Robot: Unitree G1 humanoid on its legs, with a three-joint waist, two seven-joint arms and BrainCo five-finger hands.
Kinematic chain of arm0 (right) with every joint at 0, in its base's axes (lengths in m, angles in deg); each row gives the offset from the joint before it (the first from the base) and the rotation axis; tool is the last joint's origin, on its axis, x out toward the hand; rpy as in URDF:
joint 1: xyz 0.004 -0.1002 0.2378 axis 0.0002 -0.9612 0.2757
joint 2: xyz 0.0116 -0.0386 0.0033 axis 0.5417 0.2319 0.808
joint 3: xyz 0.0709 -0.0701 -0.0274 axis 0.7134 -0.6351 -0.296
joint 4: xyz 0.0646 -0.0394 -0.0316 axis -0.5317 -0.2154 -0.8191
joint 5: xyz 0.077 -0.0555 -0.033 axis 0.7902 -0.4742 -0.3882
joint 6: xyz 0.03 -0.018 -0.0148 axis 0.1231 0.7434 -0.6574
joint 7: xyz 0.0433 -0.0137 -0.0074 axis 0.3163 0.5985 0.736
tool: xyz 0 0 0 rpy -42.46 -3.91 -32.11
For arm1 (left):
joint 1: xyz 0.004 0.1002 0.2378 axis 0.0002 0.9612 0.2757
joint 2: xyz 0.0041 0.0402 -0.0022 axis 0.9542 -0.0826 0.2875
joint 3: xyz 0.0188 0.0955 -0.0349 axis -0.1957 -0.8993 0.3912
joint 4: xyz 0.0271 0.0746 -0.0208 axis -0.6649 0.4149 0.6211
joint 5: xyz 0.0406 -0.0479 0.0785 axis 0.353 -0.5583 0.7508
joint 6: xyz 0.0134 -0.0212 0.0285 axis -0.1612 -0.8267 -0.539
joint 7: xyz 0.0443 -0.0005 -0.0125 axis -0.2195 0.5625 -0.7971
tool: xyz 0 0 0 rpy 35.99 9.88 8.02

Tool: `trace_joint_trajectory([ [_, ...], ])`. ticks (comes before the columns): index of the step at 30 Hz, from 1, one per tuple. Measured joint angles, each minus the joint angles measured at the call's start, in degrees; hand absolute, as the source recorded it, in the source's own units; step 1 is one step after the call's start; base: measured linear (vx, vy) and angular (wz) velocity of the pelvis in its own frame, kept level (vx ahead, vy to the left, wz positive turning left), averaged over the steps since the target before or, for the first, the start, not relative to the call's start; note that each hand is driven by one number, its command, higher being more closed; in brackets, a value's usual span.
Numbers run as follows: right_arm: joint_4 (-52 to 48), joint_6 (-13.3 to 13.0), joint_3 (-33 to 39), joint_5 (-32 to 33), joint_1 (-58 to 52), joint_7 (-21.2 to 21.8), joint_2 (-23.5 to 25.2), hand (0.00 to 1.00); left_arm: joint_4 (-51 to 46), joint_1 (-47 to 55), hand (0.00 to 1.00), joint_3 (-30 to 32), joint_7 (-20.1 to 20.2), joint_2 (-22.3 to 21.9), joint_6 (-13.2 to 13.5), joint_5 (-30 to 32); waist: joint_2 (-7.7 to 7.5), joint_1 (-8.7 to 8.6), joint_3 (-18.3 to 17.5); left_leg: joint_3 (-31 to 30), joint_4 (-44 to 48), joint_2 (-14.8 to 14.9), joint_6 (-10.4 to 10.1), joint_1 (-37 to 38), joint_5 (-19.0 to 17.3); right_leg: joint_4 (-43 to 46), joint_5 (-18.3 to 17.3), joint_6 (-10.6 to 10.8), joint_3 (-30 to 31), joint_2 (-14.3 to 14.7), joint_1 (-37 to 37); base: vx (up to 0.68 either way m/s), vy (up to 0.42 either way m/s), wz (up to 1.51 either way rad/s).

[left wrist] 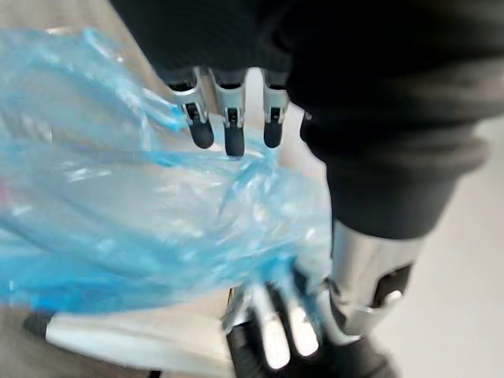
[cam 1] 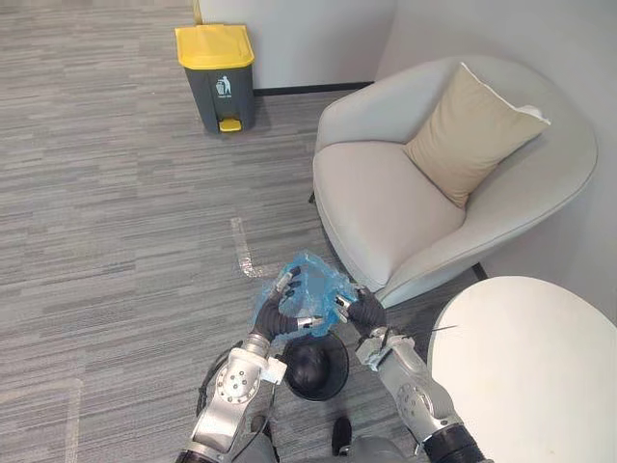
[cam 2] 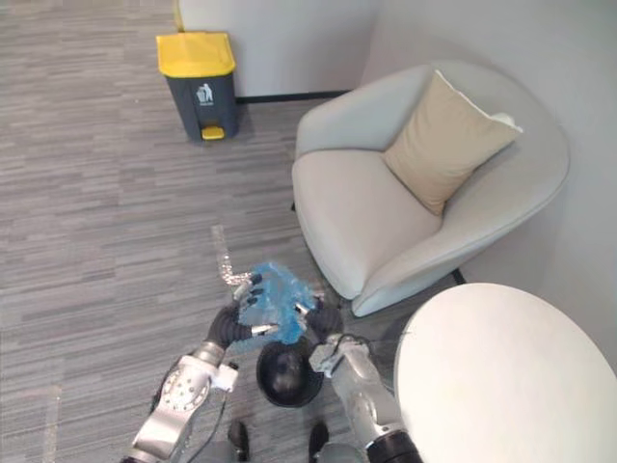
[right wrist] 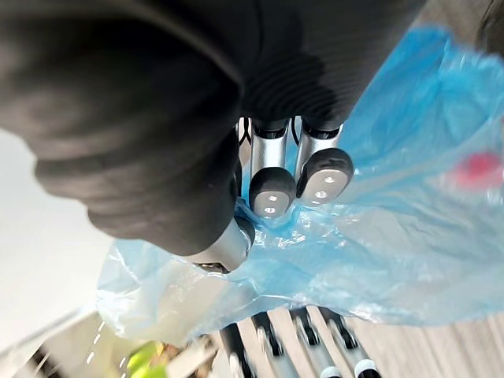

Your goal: Gather rubbish on tea table into small bin, then transfer packed bag to large trash can.

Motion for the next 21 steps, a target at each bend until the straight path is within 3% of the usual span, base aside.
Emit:
trace_joint_trajectory([
  [3,-1.43,0.03,-2.45,0.08,0.11,1.32,-2.47,1.00,-0.68,-0.04,0.00,-1.47,-0.28,0.66,1.19,4.48,0.42,-0.06,-1.09,0.06,-0.74,-0.03,-0.20,0.77,0.65,-1.03,0.60,-0.36,0.31,0.13,0.80,-0.02,-0.005,-0.04],
  [9,-2.43,0.78,-4.67,1.62,0.24,2.76,-4.52,1.00,-1.86,-2.13,0.00,-1.91,-1.10,1.53,1.69,5.65,1.09,-0.21,-2.47,-0.24,-4.77,0.04,-0.66,1.68,2.95,-1.97,1.51,-0.78,1.49,0.94,-0.08,-0.07,-0.029,-0.06],
  [14,-4.42,1.14,-5.29,2.49,0.28,3.84,-5.13,1.00,-1.85,-4.05,0.00,-2.19,-1.27,2.68,1.69,8.18,0.67,-0.67,-3.70,-0.63,-8.77,-0.87,-0.84,2.08,5.07,-3.70,1.44,-0.78,3.23,0.85,-1.03,-0.13,-0.037,-0.12],
  [17,-4.43,1.19,-5.48,2.64,0.44,4.07,-5.11,1.00,-1.71,-5.27,0.00,-2.32,-1.30,3.03,1.70,11.26,-0.10,-0.95,-4.30,-0.50,-13.06,-2.20,-1.42,3.16,7.58,-4.40,-0.74,0.52,4.00,0.01,-1.48,-0.18,-0.062,-0.04],
  [21,-4.49,1.79,-6.56,2.68,0.58,4.66,-7.17,1.00,-0.86,-5.49,0.00,-2.94,-1.26,2.94,1.66,14.16,0.97,-1.14,-5.71,-0.70,-13.10,-1.53,-2.05,3.43,8.54,-3.54,-1.76,0.64,3.95,0.54,-2.21,-0.11,-0.048,-0.01],
])
